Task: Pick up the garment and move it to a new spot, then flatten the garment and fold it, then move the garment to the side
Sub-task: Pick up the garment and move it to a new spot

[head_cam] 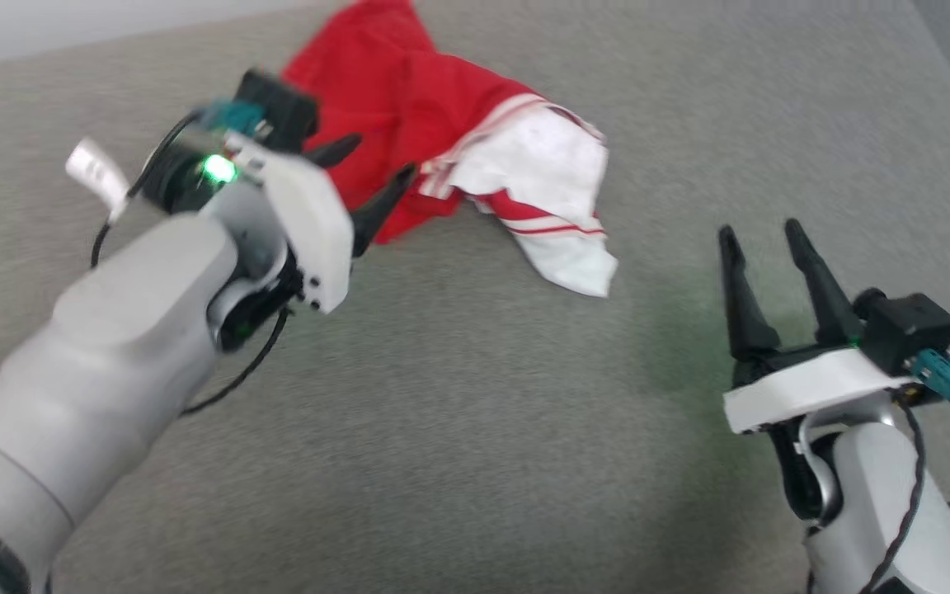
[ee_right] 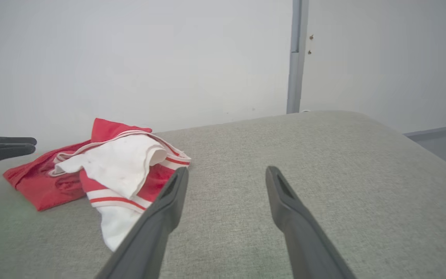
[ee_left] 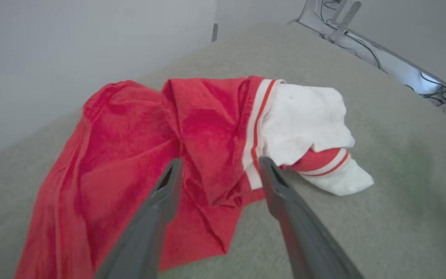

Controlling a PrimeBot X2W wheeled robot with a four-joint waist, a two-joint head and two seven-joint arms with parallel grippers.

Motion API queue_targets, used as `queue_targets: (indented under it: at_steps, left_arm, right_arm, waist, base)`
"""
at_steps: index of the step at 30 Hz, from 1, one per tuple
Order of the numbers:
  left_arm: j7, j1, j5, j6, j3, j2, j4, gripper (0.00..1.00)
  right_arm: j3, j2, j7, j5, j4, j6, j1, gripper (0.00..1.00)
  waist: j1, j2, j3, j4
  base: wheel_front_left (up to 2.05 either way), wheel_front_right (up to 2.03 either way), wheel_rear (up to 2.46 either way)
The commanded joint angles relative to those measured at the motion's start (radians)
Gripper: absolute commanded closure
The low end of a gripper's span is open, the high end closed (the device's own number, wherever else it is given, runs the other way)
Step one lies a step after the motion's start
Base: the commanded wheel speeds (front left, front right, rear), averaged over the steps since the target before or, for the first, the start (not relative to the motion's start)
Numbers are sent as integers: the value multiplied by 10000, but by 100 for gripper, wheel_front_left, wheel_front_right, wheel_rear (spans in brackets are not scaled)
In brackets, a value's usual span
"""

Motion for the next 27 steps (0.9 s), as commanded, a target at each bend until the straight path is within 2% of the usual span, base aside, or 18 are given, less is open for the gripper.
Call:
queue_targets:
  at_steps: [1, 6, 12, 18, 19, 27]
  left_arm:
    - [-468, 371, -233, 28, 90, 45, 119, 0]
    - [-2114, 1767, -1163, 27, 445, 35, 476, 0]
    - [-2707, 3372, -1584, 27, 1192, -79, 891, 0]
    - [-2727, 5204, -429, 32, 4106, -98, 620, 0]
    - [-2729, 5900, 219, 34, 5155, -183, 428, 0]
    - [-2730, 8459, 2728, 134, 8512, -624, -541, 0]
  right_arm:
    - [-105, -161, -47, -123, 58, 1, 137, 0]
    - [-206, -663, -47, -387, 262, 1, 467, 0]
    - [-517, -1173, -47, -398, 427, 1, 1010, 0]
    - [-835, -1475, -47, -323, 454, 1, 1661, 0]
    - [-953, -1518, -47, -321, 410, 1, 1838, 0]
    - [-1060, -1612, -47, -323, 433, 1, 2285, 0]
  waist:
    - [0, 0, -692, 812]
    - [0, 0, -1255, 1744]
    - [0, 0, -1897, 2827]
    - [0, 0, -2457, 3599]
    - [0, 0, -2549, 3758]
    - [0, 0, -2865, 3894]
  base:
    - [0, 0, 0]
    - [0, 0, 0]
    - [0, 0, 0]
    - [0, 0, 0]
    - [0, 0, 0]
    - [0, 0, 0]
